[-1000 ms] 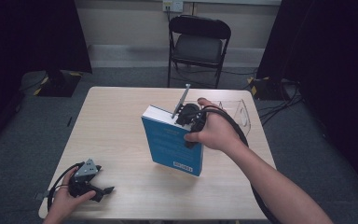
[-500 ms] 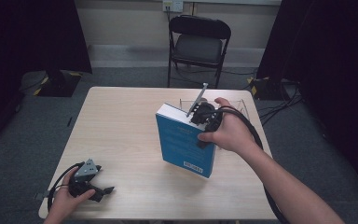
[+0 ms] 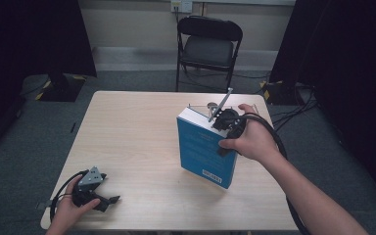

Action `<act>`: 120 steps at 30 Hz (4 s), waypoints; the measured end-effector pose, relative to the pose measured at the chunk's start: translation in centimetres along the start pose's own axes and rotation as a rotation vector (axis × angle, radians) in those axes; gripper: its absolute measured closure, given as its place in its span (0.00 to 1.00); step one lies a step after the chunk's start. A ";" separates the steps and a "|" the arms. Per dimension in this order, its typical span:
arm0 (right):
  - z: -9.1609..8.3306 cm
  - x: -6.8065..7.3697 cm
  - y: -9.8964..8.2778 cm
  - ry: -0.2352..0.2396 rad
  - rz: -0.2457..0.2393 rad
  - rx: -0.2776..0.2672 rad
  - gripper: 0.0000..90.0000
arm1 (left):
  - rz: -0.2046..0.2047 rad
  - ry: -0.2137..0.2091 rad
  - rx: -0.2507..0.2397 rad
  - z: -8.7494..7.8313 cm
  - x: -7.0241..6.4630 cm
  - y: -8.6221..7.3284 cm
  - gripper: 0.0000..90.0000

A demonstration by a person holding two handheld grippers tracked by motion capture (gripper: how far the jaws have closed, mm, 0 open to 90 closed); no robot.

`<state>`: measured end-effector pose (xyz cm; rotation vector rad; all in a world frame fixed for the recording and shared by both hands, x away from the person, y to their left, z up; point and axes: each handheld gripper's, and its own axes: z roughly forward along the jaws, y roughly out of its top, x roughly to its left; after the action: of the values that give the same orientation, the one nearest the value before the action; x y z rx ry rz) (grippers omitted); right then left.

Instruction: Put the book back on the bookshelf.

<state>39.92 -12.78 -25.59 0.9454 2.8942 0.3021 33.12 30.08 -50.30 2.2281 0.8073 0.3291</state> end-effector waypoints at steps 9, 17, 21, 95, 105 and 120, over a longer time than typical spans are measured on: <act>-0.3 -0.8 -0.7 -0.014 0.051 0.013 0.69 | 0.001 0.000 0.000 0.0 0.0 0.0 0.00; -0.4 -2.0 -1.7 -0.010 0.107 -0.010 0.69 | 0.000 0.000 0.000 0.0 0.0 0.0 0.00; -0.1 -2.5 -2.0 -0.008 0.136 -0.014 0.69 | 0.000 0.000 0.000 0.0 0.0 0.0 0.00; 1.3 -4.0 0.7 -0.091 0.388 -0.100 0.69 | 0.004 0.001 0.000 0.0 0.0 0.0 0.00; 1.7 -3.6 -0.7 -0.081 0.382 -0.109 0.69 | 0.003 0.008 0.002 0.0 0.0 0.0 0.00; 2.8 -3.5 -3.4 -0.050 0.401 -0.052 0.67 | 0.001 0.007 0.000 0.0 0.0 0.0 0.00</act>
<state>41.14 -17.09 -28.98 1.4961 2.6183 0.3690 33.11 30.02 -50.29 2.2289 0.8100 0.3369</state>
